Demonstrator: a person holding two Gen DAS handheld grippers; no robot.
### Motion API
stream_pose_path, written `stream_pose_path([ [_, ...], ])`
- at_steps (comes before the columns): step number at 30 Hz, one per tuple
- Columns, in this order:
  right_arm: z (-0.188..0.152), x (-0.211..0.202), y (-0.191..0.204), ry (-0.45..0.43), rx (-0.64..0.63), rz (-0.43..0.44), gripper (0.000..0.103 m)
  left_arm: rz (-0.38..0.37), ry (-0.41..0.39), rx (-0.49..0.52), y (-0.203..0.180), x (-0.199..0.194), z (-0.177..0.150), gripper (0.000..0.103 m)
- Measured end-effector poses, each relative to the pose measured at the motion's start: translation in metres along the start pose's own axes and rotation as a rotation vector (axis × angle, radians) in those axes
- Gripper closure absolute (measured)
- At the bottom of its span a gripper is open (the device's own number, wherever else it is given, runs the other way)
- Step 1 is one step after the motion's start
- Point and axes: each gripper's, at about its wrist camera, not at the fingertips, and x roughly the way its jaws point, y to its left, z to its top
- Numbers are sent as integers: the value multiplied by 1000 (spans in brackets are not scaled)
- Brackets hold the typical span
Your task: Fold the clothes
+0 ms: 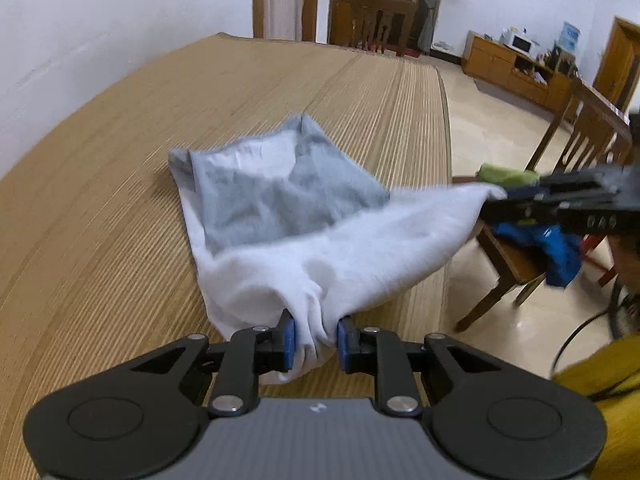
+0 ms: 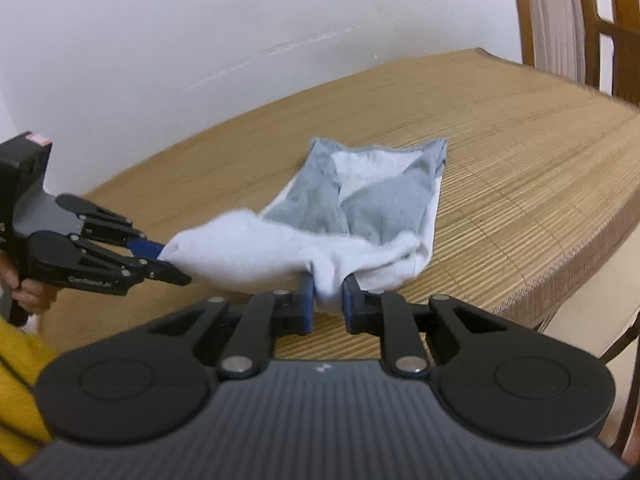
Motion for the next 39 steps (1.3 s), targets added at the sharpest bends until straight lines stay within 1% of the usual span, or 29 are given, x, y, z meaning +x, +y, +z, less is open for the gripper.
stream_pose_path([
  [3, 23, 0, -17, -18, 60, 42, 85, 8, -24, -40, 8, -3, 36, 81],
  [5, 45, 9, -33, -27, 88, 80, 85, 5, -28, -73, 22, 4, 63, 81],
  [7, 68, 23, -50, -30, 103, 112, 85, 17, -18, -106, 39, 18, 86, 80],
  [11, 112, 68, -81, -1, 78, 145, 86, 59, 15, -157, 70, 64, 134, 80],
  [13, 132, 96, -96, 20, 56, 148, 86, 87, 31, -170, 85, 85, 149, 79],
  [15, 145, 122, -111, 42, 52, 145, 86, 115, 52, -192, 98, 110, 165, 77],
  [17, 155, 150, -127, 68, 62, 134, 86, 146, 71, -211, 112, 136, 178, 73],
  [19, 162, 177, -143, 93, 72, 123, 86, 174, 85, -230, 126, 160, 190, 72],
  [22, 167, 210, -162, 120, 92, 113, 86, 210, 100, -247, 142, 189, 202, 73],
  [25, 171, 231, -174, 138, 97, 118, 87, 242, 124, -260, 152, 208, 207, 73],
  [27, 174, 238, -180, 155, 82, 127, 86, 228, 127, -297, 157, 207, 204, 73],
  [29, 176, 233, -187, 177, 104, 179, 84, 213, 115, -335, 159, 196, 198, 72],
  [30, 176, 228, -191, 185, 120, 188, 80, 209, 104, -352, 160, 187, 193, 69],
  [31, 175, 224, -195, 191, 137, 195, 71, 206, 92, -369, 160, 178, 188, 63],
  [32, 175, 220, -199, 198, 154, 203, 66, 204, 82, -389, 161, 169, 183, 61],
  [33, 172, 215, -201, 201, 166, 209, 56, 204, 75, -412, 162, 161, 178, 58],
  [34, 169, 211, -203, 204, 178, 214, 49, 199, 69, -434, 163, 156, 174, 56],
  [36, 163, 210, -202, 233, 178, 230, 48, 177, 65, -461, 163, 149, 169, 54],
  [39, 153, 214, -198, 263, 179, 255, 48, 140, 67, -461, 160, 156, 168, 45],
])
